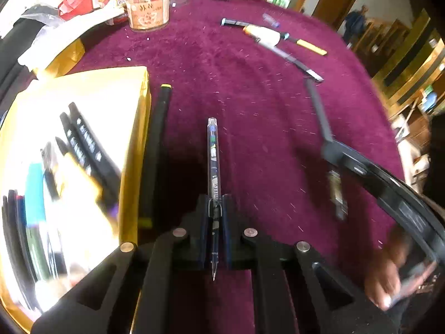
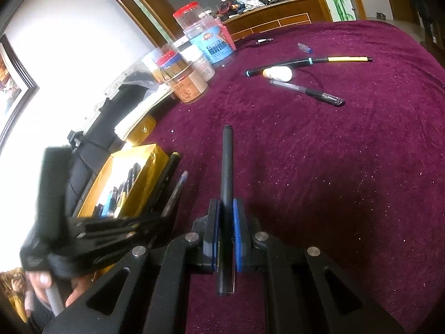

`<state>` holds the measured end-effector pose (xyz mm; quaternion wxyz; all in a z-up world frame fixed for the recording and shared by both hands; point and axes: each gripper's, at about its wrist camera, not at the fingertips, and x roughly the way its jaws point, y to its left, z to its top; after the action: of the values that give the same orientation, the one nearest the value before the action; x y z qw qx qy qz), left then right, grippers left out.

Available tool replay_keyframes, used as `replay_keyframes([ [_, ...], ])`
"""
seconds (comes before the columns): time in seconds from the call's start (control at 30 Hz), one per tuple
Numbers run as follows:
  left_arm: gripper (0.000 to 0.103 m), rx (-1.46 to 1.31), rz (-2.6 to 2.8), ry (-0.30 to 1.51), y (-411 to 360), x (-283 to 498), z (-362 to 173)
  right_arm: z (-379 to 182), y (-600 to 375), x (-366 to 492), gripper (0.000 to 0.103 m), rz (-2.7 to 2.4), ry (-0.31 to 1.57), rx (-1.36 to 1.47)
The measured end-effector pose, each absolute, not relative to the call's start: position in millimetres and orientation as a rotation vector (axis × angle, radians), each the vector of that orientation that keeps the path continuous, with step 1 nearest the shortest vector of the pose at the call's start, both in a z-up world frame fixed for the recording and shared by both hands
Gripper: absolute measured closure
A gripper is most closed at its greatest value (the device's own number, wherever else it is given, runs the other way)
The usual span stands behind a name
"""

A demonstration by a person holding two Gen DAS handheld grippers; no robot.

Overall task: Organize rigid objects
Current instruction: 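Lower the black marker and black pen into the tray, opening both grippers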

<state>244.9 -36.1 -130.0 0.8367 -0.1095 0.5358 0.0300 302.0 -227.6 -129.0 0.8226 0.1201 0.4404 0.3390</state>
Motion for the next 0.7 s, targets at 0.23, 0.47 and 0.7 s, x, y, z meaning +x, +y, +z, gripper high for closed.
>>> replay_keyframes([
  [0.23, 0.096, -0.355, 0.039, 1.018, -20.1, 170.9, -110.8, -133.6, -213.5, 297.4, 0.095, 0.751, 0.939, 0.185],
  [0.47, 0.096, -0.473, 0.15, 0.905, 60.2, 105.2, -79.6, -126.0, -188.9, 273.2, 0.095, 0.868, 0.866, 0.093],
  [0.7, 0.096, -0.61, 0.232, 0.879, 123.3, 93.8, -103.0, -106.1, -100.2, 233.6, 0.095, 0.977, 0.871, -0.079],
])
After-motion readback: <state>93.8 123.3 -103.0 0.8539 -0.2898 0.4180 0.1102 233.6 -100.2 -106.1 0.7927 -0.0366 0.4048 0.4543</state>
